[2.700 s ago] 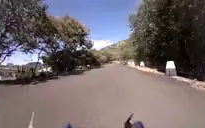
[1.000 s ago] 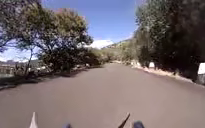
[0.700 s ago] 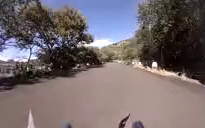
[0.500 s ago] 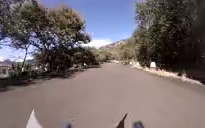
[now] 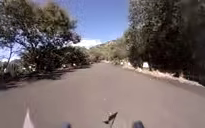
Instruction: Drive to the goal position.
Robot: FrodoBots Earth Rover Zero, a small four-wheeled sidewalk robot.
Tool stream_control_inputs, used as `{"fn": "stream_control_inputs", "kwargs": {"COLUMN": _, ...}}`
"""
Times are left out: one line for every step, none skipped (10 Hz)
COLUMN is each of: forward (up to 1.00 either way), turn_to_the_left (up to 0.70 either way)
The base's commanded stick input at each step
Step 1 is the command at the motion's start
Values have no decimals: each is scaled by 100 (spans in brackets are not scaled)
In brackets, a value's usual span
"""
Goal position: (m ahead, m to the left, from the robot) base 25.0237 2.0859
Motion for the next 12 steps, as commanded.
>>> {"fn": "stream_control_inputs", "kwargs": {"forward": 85, "turn_to_the_left": 0}}
{"fn": "stream_control_inputs", "kwargs": {"forward": 85, "turn_to_the_left": 0}}
{"fn": "stream_control_inputs", "kwargs": {"forward": 85, "turn_to_the_left": 0}}
{"fn": "stream_control_inputs", "kwargs": {"forward": 85, "turn_to_the_left": 0}}
{"fn": "stream_control_inputs", "kwargs": {"forward": 85, "turn_to_the_left": 0}}
{"fn": "stream_control_inputs", "kwargs": {"forward": 85, "turn_to_the_left": 0}}
{"fn": "stream_control_inputs", "kwargs": {"forward": 85, "turn_to_the_left": 0}}
{"fn": "stream_control_inputs", "kwargs": {"forward": 85, "turn_to_the_left": 0}}
{"fn": "stream_control_inputs", "kwargs": {"forward": 85, "turn_to_the_left": 0}}
{"fn": "stream_control_inputs", "kwargs": {"forward": 85, "turn_to_the_left": 0}}
{"fn": "stream_control_inputs", "kwargs": {"forward": 85, "turn_to_the_left": 0}}
{"fn": "stream_control_inputs", "kwargs": {"forward": 85, "turn_to_the_left": 0}}
